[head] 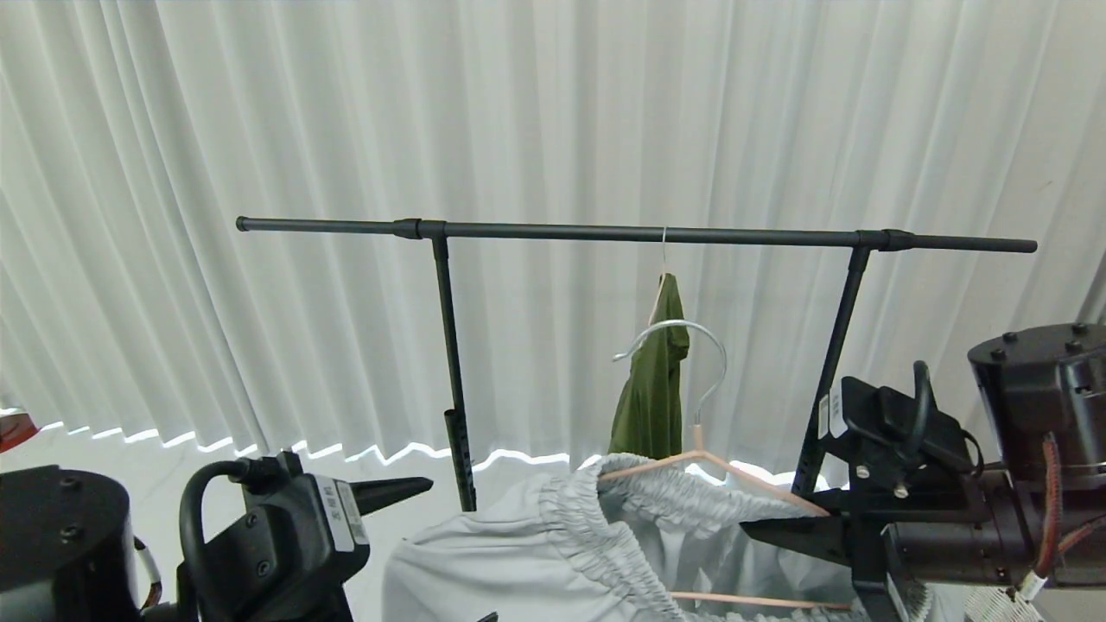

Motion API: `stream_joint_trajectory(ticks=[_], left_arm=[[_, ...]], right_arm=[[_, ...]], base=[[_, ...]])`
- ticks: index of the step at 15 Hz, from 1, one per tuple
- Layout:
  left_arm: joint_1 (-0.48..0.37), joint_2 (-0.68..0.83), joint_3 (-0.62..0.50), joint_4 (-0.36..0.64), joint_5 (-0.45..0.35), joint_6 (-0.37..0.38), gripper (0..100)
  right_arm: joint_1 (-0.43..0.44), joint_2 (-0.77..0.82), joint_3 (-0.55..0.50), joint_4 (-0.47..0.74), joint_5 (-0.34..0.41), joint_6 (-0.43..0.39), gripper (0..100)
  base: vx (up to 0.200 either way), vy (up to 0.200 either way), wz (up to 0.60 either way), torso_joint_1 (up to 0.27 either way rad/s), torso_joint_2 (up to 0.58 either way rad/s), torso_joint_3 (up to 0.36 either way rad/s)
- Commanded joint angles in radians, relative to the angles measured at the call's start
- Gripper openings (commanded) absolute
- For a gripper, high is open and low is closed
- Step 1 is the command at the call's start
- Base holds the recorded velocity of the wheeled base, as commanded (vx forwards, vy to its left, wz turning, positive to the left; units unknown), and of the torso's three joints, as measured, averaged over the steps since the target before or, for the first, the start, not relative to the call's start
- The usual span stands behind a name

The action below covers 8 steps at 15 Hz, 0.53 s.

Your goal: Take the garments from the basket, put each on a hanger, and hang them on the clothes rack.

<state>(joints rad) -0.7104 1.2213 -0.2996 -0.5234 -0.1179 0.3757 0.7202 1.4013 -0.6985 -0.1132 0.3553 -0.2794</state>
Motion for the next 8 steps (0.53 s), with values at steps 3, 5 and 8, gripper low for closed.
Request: stream_joint_trajectory(ticks=[3,5,8], left_arm=[[0.089,-0.066,0.155,-0.001,-0.002,-0.001,100],[0.131,-0.055,0.198,-0.001,-0.003,-0.012,100],[0.203,0.080,0.169,-0.001,-0.006,-0.106,100]], right_arm=[[-0.021,-0.054,-0.076,0.079,0.002,-0.023,0],[-0.019,-0.064,-0.076,0.081,0.002,-0.024,0],[0.001,-0.088,-0.076,0.083,0.013,-0.044,0]], base=[[0.000,0.000,0.00,0.000,0.00,0.000],[0.000,0.000,0.00,0.000,0.00,0.000],[0.000,0.000,0.00,0.000,0.00,0.000]])
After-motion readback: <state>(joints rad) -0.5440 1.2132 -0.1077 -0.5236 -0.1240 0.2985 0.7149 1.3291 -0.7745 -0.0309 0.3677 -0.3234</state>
